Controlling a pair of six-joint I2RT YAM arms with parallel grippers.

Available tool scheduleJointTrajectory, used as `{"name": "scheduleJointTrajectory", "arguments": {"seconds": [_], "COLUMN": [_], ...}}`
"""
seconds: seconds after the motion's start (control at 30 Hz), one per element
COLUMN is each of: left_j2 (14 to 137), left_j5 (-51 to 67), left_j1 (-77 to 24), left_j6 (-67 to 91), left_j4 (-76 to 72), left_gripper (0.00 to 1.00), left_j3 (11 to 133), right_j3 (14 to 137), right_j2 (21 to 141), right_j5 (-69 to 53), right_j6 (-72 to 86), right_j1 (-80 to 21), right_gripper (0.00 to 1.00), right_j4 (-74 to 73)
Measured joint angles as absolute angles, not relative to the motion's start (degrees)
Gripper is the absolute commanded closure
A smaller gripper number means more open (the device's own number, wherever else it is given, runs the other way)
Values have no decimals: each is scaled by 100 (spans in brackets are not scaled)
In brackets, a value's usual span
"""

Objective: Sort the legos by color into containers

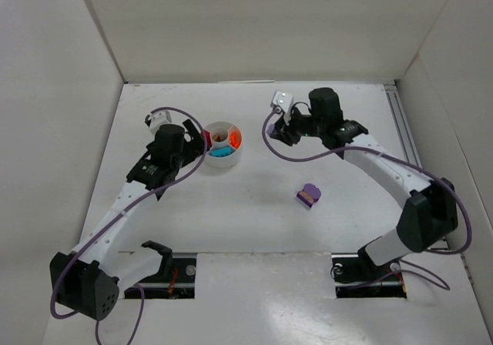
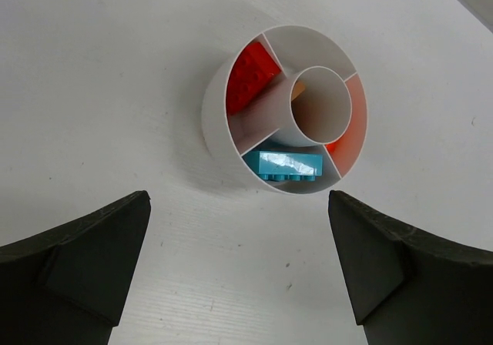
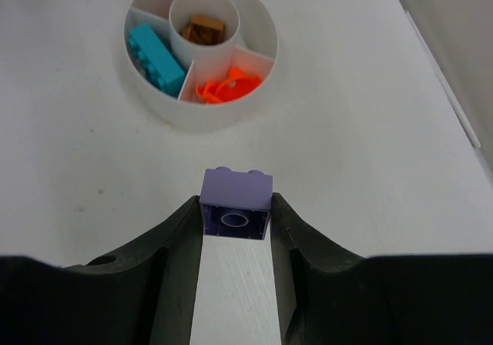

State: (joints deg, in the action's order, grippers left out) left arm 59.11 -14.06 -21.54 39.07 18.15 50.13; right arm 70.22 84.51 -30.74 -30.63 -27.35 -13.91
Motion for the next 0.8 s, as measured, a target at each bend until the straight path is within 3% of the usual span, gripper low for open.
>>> {"name": "scheduleJointTrajectory", "arguments": {"seconds": [0.57, 0.8], "left_j2": [5881, 5981], "left_j5": [-1354, -1352], "left_j1": [-2154, -2154], "left_j6": [4344, 4372], "left_j4": [2150, 2270], "left_gripper": [0, 0], "left_j3": [4834, 4842], "right_j3": [11386, 12234], "right_j2": [12105, 12881], "right_j5": [-3516, -3389], "right_j6": [-3406, -3531], "right_j1": [-3347, -3529], "right_gripper": [76, 75], "right_j4": [-2112, -2416]}}
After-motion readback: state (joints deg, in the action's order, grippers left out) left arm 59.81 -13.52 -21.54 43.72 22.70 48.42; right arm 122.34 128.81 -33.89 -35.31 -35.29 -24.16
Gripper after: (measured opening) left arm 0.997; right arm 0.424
